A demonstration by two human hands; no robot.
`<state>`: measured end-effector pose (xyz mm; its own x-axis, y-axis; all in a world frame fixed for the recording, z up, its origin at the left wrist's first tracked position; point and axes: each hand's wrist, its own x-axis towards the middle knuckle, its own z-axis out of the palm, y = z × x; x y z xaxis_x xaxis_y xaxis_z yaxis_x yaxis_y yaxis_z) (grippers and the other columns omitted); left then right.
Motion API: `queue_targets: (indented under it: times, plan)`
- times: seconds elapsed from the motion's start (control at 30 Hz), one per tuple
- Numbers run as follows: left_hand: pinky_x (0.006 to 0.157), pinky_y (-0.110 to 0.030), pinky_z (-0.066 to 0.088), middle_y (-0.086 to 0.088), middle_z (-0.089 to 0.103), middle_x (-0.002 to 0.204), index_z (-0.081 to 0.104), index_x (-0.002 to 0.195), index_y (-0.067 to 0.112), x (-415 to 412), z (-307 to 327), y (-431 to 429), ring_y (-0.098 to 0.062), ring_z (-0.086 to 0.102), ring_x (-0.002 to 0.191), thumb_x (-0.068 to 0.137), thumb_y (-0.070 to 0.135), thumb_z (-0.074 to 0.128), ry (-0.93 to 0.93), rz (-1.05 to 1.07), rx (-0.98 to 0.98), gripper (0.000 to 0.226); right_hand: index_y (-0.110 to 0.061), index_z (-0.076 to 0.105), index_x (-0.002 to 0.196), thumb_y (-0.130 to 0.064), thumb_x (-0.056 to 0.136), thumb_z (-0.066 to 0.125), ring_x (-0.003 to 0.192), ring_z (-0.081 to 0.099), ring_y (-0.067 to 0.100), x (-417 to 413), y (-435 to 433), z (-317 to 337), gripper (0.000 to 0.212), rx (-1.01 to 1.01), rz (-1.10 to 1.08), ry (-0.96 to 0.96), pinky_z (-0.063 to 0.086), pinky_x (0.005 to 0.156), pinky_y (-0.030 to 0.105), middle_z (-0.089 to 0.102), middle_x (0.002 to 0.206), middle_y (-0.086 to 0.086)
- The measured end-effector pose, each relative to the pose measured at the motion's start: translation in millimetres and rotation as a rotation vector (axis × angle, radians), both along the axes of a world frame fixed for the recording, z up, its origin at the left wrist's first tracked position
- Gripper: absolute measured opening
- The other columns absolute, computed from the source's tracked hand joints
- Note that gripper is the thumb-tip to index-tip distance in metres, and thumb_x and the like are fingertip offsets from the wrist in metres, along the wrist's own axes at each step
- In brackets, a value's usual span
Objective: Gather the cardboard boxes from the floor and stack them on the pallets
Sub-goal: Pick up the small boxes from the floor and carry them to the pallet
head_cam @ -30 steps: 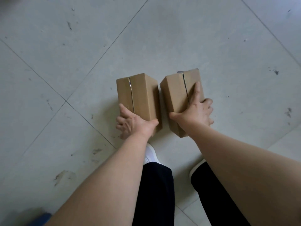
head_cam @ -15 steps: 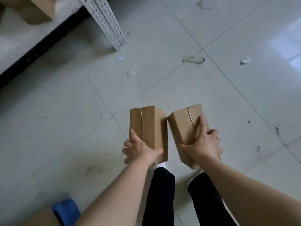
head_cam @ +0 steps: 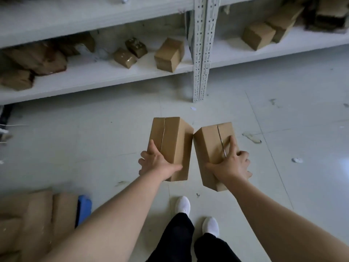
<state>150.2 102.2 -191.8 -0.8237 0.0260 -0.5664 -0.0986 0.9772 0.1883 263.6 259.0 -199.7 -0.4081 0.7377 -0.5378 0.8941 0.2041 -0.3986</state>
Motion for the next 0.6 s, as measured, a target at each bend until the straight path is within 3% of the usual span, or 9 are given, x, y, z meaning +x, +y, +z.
queue_targets:
  times: [0.43,0.6]
  plan:
    - [0.103,-0.044,0.041,-0.006,0.029,0.127,-0.008,0.145,0.036,49,111,-176,-0.030,0.033,0.122,0.048,0.057,0.081,0.161,0.647,0.284,0.133,-0.050,-0.004,0.141,-0.056,0.055,0.081,0.125,0.037,0.038,-67,-127,125,0.122,0.066,0.606,0.230,0.039,0.095,0.054,0.034,0.128,0.015]
    - [0.108,-0.047,0.038,-0.011,0.025,0.141,-0.006,0.146,0.031,57,129,-252,-0.033,0.032,0.132,0.054,0.051,0.082,0.243,0.912,0.361,0.129,-0.047,0.000,0.139,-0.056,0.058,0.078,0.122,0.038,0.037,-104,-216,153,0.112,0.051,0.835,0.310,0.039,0.093,0.055,0.034,0.124,0.013]
